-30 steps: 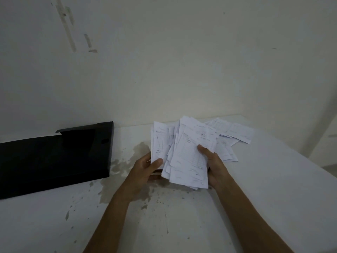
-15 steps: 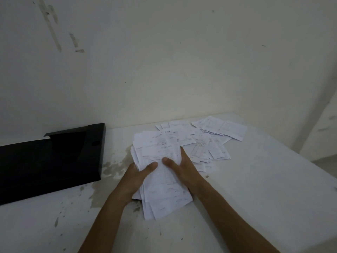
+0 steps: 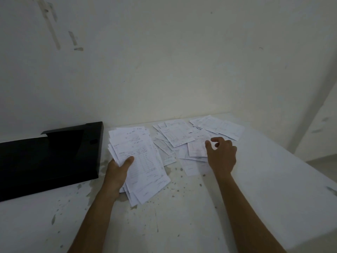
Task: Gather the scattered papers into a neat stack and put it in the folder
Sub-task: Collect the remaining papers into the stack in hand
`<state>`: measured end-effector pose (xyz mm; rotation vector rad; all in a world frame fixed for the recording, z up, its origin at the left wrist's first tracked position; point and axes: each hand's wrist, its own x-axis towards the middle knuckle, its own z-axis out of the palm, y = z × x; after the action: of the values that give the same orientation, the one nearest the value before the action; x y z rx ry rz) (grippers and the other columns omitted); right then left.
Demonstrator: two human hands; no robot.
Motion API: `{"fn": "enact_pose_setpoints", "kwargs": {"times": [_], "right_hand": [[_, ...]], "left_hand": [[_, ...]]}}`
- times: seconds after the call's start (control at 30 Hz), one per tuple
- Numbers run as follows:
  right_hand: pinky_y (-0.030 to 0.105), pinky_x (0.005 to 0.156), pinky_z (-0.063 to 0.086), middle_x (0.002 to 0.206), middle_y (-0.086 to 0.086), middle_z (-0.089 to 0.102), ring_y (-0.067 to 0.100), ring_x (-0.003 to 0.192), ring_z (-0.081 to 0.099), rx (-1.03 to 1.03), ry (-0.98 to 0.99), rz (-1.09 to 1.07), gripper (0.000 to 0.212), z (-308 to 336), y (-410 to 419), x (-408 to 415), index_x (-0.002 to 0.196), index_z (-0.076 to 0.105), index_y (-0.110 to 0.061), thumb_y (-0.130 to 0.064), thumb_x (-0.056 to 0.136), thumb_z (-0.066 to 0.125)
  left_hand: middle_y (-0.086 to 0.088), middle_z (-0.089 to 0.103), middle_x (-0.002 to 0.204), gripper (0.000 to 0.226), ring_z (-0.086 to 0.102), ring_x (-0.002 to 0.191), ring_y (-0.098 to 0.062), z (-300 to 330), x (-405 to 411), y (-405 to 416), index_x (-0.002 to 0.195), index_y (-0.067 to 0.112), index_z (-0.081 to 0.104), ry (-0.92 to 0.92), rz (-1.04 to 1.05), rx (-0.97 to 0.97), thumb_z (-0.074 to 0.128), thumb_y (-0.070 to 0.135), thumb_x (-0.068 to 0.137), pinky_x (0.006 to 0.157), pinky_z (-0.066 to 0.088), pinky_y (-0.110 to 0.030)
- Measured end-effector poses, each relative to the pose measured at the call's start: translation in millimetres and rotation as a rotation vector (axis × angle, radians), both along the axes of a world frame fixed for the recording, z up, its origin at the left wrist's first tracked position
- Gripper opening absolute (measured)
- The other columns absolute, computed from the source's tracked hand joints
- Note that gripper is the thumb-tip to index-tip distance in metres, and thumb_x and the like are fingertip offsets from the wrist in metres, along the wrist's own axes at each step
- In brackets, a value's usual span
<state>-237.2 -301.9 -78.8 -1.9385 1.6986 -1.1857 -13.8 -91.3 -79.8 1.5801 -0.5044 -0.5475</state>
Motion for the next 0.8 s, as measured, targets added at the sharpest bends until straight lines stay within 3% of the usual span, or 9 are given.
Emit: {"fn": "enact_pose_setpoints", "kwargs": {"times": [0.13, 0.27, 0.37, 0.53, 0.67, 0.8], "right_hand": [[0.048, 0.110, 0.029, 0.146, 0.014, 0.045, 0.037, 0.135, 0.039, 0.184, 0.288, 0.059, 0.079, -1, -25, 6, 0.145, 0.047, -0.017, -0.069, 0.085, 0.057], [0.048, 0.107, 0.030, 0.142, 0.013, 0.049, 0.036, 0.133, 0.041, 0.259, 0.475, 0.090, 0.094, -7, -35, 16, 0.141, 0.040, -0.011, -0.078, 0.077, 0.057], [0.046, 0.105, 0.032, 0.138, 0.016, 0.050, 0.036, 0.129, 0.044, 0.277, 0.484, 0.065, 0.098, -4, -34, 21, 0.140, 0.038, -0.008, -0.077, 0.073, 0.063], [0.044, 0.105, 0.033, 0.127, 0.010, 0.063, 0.033, 0.121, 0.057, 0.371, 0.280, 0.164, 0.076, 2, -36, 18, 0.134, 0.043, -0.012, -0.056, 0.080, 0.073], [0.042, 0.103, 0.042, 0.139, 0.009, 0.057, 0.033, 0.127, 0.053, 0.387, -0.034, 0.280, 0.062, 4, -38, 7, 0.141, 0.046, -0.011, -0.035, 0.089, 0.071], [0.044, 0.084, 0.058, 0.112, 0.010, 0.071, 0.029, 0.099, 0.067, 0.425, -0.503, 0.373, 0.031, 8, -33, -16, 0.119, 0.067, -0.007, -0.018, 0.091, 0.071]], "left_hand": [[-0.005, 0.066, 0.119, 0.036, 0.062, 0.104, -0.025, -3, 2, -1, 0.126, 0.017, 0.060, -0.028, 0.005, 0.006, 0.066, 0.027, 0.092, 0.092, 0.052, -0.045], [-0.004, 0.066, 0.122, 0.038, 0.062, 0.108, -0.026, -7, 5, -2, 0.128, 0.018, 0.059, -0.049, 0.003, 0.010, 0.066, 0.028, 0.091, 0.095, 0.051, -0.050], [-0.004, 0.066, 0.122, 0.039, 0.062, 0.109, -0.026, -9, 6, -3, 0.128, 0.019, 0.059, -0.056, -0.003, 0.004, 0.066, 0.028, 0.091, 0.096, 0.051, -0.051], [-0.004, 0.065, 0.122, 0.039, 0.061, 0.109, -0.026, -10, 6, -3, 0.128, 0.019, 0.058, -0.065, -0.002, -0.005, 0.066, 0.027, 0.091, 0.095, 0.051, -0.051], [-0.003, 0.065, 0.124, 0.040, 0.061, 0.110, -0.027, -9, 6, -2, 0.129, 0.021, 0.057, -0.052, -0.019, -0.029, 0.066, 0.028, 0.091, 0.094, 0.051, -0.054], [-0.001, 0.065, 0.124, 0.038, 0.061, 0.110, -0.025, -7, 6, -1, 0.128, 0.024, 0.058, 0.002, -0.046, -0.082, 0.067, 0.026, 0.091, 0.096, 0.050, -0.055]]}}
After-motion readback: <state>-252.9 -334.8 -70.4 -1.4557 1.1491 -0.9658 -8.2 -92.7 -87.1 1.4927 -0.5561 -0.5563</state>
